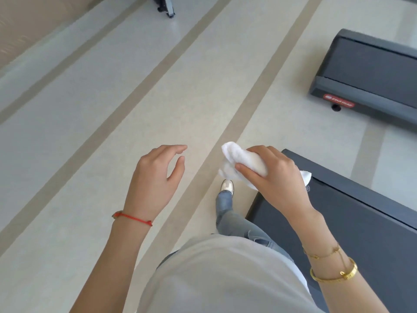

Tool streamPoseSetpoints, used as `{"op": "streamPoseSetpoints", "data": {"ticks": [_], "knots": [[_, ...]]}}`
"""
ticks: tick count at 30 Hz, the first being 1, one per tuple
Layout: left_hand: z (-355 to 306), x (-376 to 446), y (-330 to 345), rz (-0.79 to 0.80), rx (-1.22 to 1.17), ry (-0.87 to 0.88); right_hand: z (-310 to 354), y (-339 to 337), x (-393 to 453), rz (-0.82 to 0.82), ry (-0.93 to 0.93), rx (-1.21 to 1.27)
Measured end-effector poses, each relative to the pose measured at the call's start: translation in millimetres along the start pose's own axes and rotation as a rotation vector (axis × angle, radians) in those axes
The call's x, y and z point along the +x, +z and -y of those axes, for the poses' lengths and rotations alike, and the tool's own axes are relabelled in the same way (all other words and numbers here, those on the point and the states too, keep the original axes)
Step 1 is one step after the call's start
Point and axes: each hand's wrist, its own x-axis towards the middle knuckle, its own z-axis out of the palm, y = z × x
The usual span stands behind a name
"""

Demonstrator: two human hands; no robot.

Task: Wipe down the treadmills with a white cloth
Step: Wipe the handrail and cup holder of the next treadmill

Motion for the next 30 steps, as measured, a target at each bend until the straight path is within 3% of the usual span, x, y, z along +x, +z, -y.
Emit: {"op": "streamPoseSetpoints", "data": {"ticks": [11, 30], "knots": [[-56.5, 244.9, 90.5, 0.159, -0.074, 0.301, -93.3, -72.0, 152.8, -0.22, 0.253, -0.033], [-226.1, 564.7, 285.6, 0.558, -0.159, 0.817, -262.9, -166.0, 323.1, -0.598, 0.762, -0.089]]}}
